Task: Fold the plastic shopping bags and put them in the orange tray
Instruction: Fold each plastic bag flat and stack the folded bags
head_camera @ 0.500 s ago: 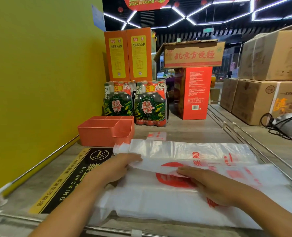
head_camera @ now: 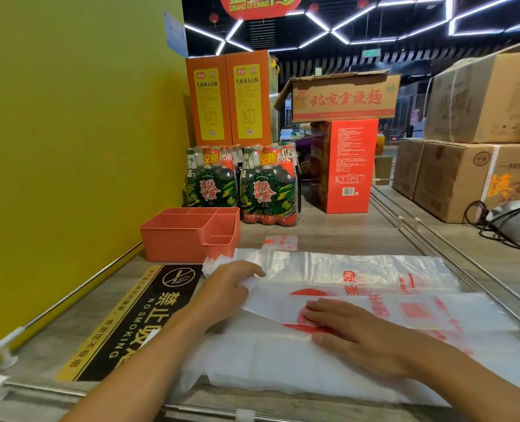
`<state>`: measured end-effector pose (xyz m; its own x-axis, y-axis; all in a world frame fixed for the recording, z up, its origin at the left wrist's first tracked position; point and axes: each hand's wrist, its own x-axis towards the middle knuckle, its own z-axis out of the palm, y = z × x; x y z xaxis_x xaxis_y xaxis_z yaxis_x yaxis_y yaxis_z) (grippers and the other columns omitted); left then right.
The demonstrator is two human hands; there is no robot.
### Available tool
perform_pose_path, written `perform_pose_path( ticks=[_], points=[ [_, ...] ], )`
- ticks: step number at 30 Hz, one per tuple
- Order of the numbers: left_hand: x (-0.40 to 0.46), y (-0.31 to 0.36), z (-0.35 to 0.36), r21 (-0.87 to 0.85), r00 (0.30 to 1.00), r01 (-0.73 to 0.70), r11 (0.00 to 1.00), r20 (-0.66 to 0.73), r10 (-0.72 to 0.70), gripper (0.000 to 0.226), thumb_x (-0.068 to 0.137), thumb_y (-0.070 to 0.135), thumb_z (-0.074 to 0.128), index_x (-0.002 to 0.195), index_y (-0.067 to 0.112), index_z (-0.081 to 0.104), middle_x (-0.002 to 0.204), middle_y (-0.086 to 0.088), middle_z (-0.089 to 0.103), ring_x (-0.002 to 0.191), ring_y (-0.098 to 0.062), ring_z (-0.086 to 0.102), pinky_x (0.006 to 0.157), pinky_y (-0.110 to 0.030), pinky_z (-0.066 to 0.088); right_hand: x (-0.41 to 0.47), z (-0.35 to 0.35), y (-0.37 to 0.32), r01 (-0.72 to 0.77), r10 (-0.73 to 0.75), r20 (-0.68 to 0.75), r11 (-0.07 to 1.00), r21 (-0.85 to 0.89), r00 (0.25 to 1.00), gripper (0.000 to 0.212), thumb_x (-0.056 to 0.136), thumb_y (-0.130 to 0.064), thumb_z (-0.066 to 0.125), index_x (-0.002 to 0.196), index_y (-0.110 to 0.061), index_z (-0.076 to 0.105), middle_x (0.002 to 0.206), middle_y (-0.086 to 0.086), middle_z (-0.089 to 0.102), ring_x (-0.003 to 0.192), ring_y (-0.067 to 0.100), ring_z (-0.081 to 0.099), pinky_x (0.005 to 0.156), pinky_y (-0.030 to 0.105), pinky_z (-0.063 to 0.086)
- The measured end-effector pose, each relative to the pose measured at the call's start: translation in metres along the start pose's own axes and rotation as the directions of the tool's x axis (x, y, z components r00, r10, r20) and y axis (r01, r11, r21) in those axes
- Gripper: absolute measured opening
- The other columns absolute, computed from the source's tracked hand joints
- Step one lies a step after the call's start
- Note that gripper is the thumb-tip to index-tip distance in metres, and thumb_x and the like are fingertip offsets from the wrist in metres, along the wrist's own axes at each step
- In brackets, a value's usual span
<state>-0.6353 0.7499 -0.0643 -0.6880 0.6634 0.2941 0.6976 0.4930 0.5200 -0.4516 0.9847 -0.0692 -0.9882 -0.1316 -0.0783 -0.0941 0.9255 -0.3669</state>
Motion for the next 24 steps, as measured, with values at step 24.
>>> perform_pose_path(
  ticks=[24],
  points=[
    [0.001,0.024,0.036,0.271,1.0,-0.025,0.962,0.006,0.024,0.021,0.09,0.026,0.063,0.11,0.022,0.058,0.105,0.008,0.053,0.105,-0.012,0.046,0.084,-0.029,0.043,0.026,0.001,-0.023,0.191,-0.183,0.065,0.969,-0.155,0.981,0.064,0.102,-0.065,0.029,0.158,-0.048,0.004,0.165,-0.027,-0.005,0.15,-0.006,-0.006,0.125,0.027,0.004]
  ],
)
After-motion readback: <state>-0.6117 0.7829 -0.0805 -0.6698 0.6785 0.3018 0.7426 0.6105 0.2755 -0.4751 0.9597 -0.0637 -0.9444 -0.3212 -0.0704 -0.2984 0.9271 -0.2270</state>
